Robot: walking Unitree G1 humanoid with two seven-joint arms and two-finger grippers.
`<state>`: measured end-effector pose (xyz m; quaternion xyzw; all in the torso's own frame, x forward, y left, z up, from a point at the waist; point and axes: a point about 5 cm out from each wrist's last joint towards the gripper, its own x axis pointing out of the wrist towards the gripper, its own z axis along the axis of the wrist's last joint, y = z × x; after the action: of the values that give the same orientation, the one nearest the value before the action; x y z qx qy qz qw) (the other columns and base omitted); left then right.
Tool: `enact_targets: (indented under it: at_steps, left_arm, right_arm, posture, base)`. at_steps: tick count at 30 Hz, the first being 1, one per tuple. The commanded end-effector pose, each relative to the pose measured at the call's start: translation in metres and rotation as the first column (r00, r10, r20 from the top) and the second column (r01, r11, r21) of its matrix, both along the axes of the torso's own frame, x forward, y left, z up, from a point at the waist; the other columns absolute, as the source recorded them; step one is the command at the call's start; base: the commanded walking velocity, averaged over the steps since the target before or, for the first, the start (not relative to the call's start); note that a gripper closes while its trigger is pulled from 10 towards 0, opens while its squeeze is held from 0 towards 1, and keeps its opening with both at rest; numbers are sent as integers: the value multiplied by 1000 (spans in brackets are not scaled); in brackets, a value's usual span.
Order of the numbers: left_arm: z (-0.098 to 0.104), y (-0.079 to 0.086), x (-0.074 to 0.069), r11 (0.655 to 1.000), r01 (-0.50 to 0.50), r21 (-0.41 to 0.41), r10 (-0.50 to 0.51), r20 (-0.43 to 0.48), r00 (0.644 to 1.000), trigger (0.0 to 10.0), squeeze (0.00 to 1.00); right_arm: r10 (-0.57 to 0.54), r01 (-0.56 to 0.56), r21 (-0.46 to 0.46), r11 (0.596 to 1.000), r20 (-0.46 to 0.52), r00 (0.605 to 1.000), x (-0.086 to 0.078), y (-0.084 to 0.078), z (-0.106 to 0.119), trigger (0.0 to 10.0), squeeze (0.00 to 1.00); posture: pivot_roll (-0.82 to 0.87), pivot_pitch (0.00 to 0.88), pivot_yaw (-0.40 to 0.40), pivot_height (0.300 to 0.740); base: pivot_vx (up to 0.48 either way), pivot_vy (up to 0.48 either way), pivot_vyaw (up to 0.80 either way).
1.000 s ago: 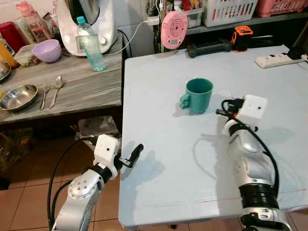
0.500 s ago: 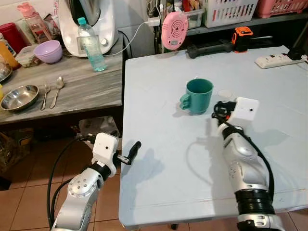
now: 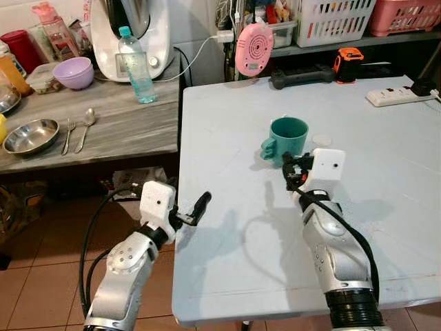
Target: Setting the table
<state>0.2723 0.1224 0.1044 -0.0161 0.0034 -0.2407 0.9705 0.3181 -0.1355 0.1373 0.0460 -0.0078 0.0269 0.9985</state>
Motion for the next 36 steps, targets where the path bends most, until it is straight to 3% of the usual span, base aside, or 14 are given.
enact_targets:
  at_steps: [1, 11, 14, 19, 23, 33, 34, 35, 36]
  left_arm:
    - [-2, -1, 1, 1000, 7, 1, -7, -7, 1000, 10000, 0]
    - [6, -37, 13, 991, 126, -42, -125, 15, 992, 10000, 0]
    - [6, -40, 16, 991, 130, -42, -129, 18, 991, 10000, 0]
    - [5, -35, 17, 994, 99, -37, -98, 22, 995, 10000, 0]
    - [2, -31, 18, 997, 72, -23, -72, 23, 997, 10000, 0]
    - [4, -20, 19, 1000, 17, -15, -17, 28, 999, 10000, 0]
    - [3, -17, 20, 1000, 6, -13, -6, 25, 1000, 10000, 0]
    - [3, -16, 20, 1000, 1, -11, 0, 24, 1000, 10000, 0]
    - [3, -15, 20, 1000, -5, -8, 5, 24, 1000, 10000, 0]
  right_arm:
    - [25, -25, -9, 1000, 13, 1000, -2, 5, 4, 10000, 1000]
    - [62, -62, -68, 996, -1, 998, -17, 0, 0, 10000, 1000]
    - [49, -50, -77, 996, -14, 999, -22, -4, -2, 10000, 1000]
    - [26, -28, -74, 997, -25, 999, -26, -6, -4, 10000, 1000]
    - [33, -35, -61, 998, -28, 999, -23, 2, -3, 10000, 1000]
    - [56, -56, -20, 998, 15, 998, 2, 22, 15, 10000, 1000]
    - [46, -45, -3, 999, 19, 999, 5, 23, 17, 10000, 451]
    - [43, -44, 6, 999, 20, 999, 7, 24, 18, 10000, 451]
    - [44, -44, 9, 999, 20, 999, 8, 26, 19, 10000, 0]
  posture:
    - [-35, 0, 74, 740]
    - [-79, 0, 71, 740]
    - [-89, 0, 74, 740]
    - [-98, 0, 79, 740]
    - [-96, 2, 81, 740]
    - [-64, 10, 84, 740]
    - [-58, 15, 86, 740]
    - [-58, 15, 86, 740]
    - [-54, 18, 85, 740]
  base:
    - [0, 0, 0]
    - [0, 0, 0]
    - [0, 0, 0]
    - [0, 0, 0]
    - [0, 0, 0]
    - [0, 0, -548]
    - [0, 0, 0]
    - [0, 0, 0]
    - [0, 0, 0]
